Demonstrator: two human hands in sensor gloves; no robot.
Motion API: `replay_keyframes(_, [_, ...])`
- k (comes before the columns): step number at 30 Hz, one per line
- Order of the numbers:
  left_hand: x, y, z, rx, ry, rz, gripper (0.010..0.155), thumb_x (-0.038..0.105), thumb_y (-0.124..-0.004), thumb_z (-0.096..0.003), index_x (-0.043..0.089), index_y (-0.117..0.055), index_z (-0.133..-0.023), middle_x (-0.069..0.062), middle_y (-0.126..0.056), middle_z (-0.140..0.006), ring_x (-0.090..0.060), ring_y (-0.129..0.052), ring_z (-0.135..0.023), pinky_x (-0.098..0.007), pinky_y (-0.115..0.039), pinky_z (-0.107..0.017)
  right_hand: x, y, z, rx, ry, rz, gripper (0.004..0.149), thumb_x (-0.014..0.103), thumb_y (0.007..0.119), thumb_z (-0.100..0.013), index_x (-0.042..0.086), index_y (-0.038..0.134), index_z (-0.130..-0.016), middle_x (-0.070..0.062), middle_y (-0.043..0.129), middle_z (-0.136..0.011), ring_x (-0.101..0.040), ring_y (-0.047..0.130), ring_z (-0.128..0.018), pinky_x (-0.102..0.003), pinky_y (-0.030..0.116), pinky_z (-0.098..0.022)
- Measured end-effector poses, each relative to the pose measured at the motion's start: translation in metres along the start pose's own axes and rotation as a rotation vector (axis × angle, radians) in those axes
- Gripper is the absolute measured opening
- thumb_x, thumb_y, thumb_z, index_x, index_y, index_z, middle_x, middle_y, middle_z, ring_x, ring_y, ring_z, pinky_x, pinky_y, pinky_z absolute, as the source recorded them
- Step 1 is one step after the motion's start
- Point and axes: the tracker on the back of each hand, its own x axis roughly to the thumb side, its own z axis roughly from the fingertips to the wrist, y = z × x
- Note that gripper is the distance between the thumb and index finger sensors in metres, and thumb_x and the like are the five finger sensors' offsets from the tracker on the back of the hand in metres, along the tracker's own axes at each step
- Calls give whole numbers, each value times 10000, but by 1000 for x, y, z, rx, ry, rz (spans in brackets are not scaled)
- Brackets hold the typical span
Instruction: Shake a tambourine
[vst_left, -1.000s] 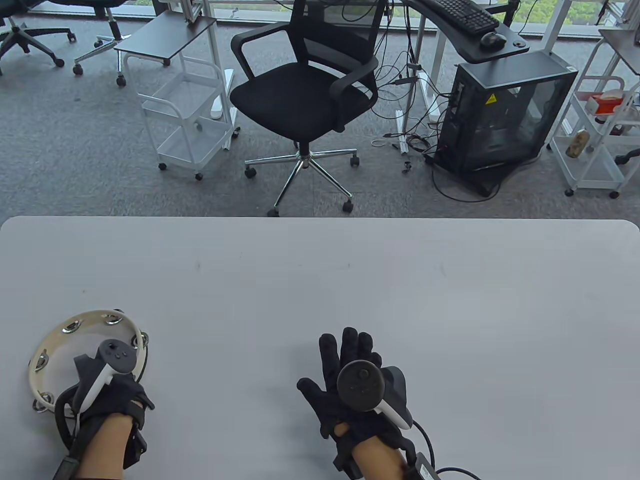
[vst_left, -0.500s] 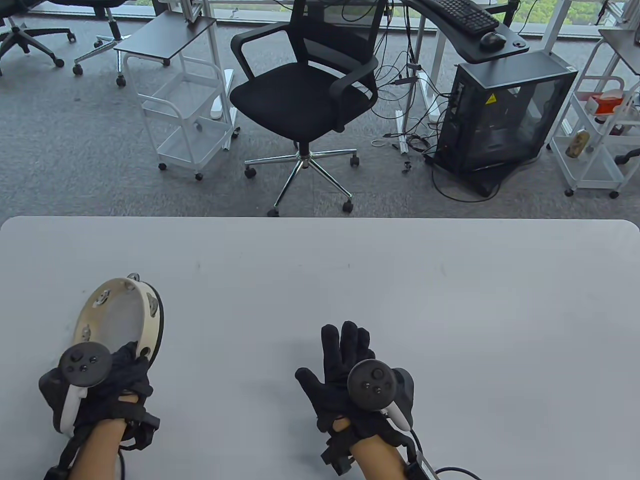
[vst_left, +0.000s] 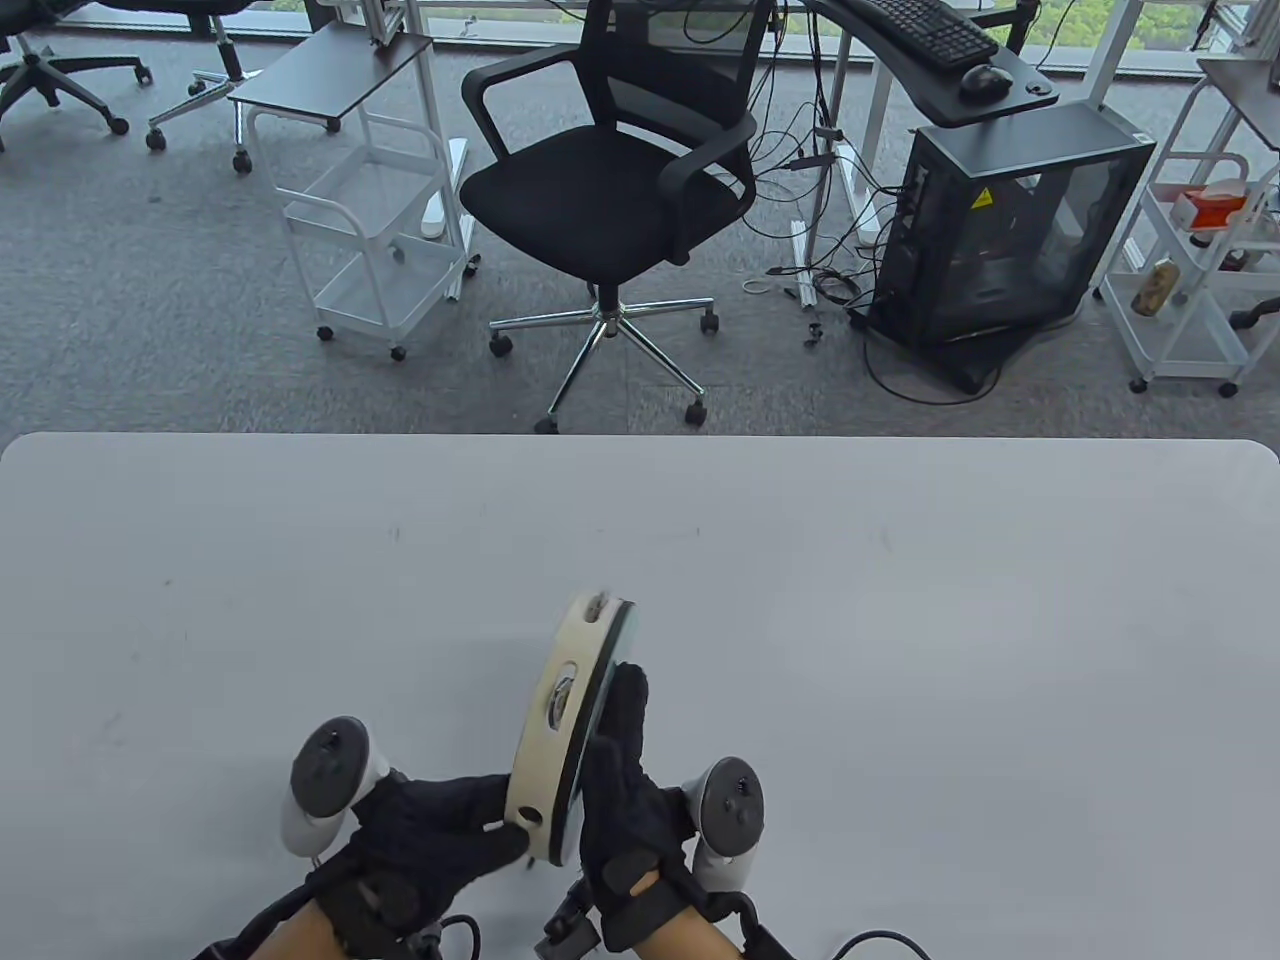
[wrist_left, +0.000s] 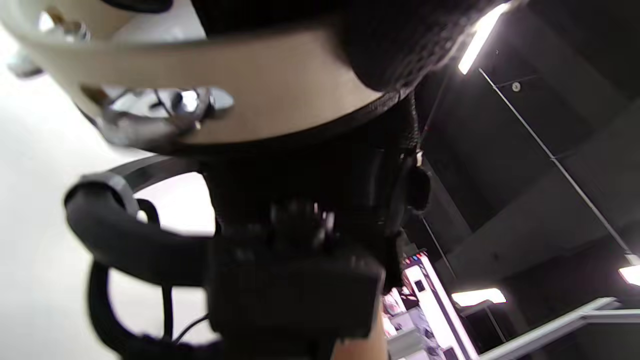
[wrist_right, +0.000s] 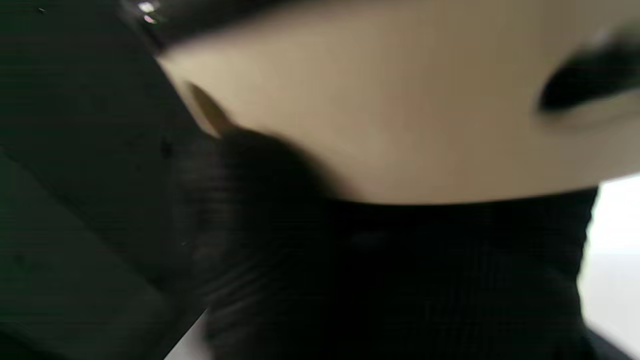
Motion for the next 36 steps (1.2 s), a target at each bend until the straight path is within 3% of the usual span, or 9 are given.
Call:
replay_keyframes(9, [-15,18,6,94,60,71,478,356,-811,-523,256,-747,-986,-2,-906,-966,-364,-848,-946,-703,-569,-672,-4,-4,-1,53,26,3,840,575,424,-555,45,-16,-1035,-333,-132,-984,-598,-122,-863,-761,108,-548])
replay_keyframes(17, [-20,42,25,390,106,134,481,367,-802,-534,261,-724,-997,2,-885,-980,-358,-835,-954,-690,-569,-677,-2,-16,-1,10,25,21,858,594,429,-555,37,-15,-1034,-337,-126,-986,-602,-115,-864,-761,112,-546])
replay_keyframes(20, [-19,42,28,443,90,157,482,371,-801,-537,272,-718,-1002,4,-878,-987,-355,-824,-962,-686,-569,-678,-2,-17,0,5,25,18,859,595,428,-556,36,-16,-1033,-338,-126,-986,-603,-115,-863,-760,113,-547])
replay_keyframes(24, [-10,27,16,310,33,82,490,372,-816,-530,263,-732,-1001,-6,-883,-988,-364,-833,-958,-697,-564,-673,-4,-7,-1,54,25,22,861,599,427,-555,42,-26,-1029,-335,-135,-984,-600,-122,-862,-762,108,-547])
replay_keyframes(26, [-4,9,3,96,-12,28,484,373,-825,-526,256,-753,-990,-8,-914,-970,-358,-853,-952,-704,-563,-672,-6,4,-2,117,24,33,873,623,407,-552,48,-55,-1019,-330,-161,-973,-595,-147,-854,-764,100,-547])
replay_keyframes(27, [-3,0,0,-35,-2,11,492,376,-788,-542,269,-691,-1012,6,-849,-1009,-349,-849,-958,-694,-575,-680,-6,6,6,150,21,19,869,680,264,-506,90,-181,-963,-289,-282,-913,-560,-264,-794,-756,-3,-502])
replay_keyframes(29, [1,0,3,98,-27,35,492,366,-835,-511,251,-757,-983,-12,-895,-980,-352,-878,-929,-708,-570,-672,-5,8,2,10,-34,7,875,666,354,-511,42,26,-1029,-341,-57,-998,-609,-54,-872,-777,138,-526])
replay_keyframes(31, [2,0,1,29,-38,0,489,381,-816,-528,269,-733,-996,4,-881,-994,-338,-868,-944,-702,-568,-680,-3,11,3,138,-4,-14,880,672,330,-518,75,-90,-1009,-305,-181,-978,-574,-178,-857,-762,41,-533])
replay_keyframes(36, [0,1,3,44,-22,23,487,381,-817,-528,275,-735,-996,7,-878,-998,-343,-865,-947,-703,-569,-677,-3,10,3,113,1,20,876,673,325,-522,62,-64,-1015,-319,-162,-980,-590,-153,-857,-767,69,-530])
